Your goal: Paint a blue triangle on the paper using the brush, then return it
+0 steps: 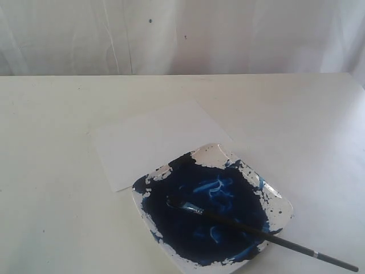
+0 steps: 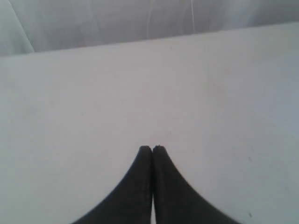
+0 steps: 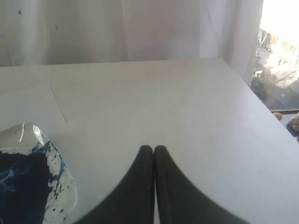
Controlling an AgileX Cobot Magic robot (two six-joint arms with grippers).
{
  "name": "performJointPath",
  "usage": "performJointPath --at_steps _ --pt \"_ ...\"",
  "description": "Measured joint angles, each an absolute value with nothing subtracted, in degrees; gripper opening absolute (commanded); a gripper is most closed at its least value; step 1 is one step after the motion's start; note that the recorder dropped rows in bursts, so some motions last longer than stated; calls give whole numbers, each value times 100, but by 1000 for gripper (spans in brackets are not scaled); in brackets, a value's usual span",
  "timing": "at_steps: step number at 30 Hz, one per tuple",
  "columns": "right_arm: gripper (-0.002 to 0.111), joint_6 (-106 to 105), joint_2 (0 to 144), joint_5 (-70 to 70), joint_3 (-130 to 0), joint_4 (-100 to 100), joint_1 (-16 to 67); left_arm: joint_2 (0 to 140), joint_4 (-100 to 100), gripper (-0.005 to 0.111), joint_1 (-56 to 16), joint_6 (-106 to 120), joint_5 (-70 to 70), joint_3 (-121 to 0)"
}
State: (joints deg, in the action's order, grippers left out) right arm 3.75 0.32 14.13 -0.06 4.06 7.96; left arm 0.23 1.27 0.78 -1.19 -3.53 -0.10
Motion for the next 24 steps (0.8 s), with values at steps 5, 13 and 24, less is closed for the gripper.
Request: performJointPath --at_steps 5,13,24 --pt "0 375 32 843 -6 406 796 23 127 0 78 -119 622 -10" --pt "0 338 32 42 -6 406 796 23 127 0 78 -119 1394 -10" --pt "0 2532 32 -881 -6 158 796 114 -120 0 78 -56 3353 -239"
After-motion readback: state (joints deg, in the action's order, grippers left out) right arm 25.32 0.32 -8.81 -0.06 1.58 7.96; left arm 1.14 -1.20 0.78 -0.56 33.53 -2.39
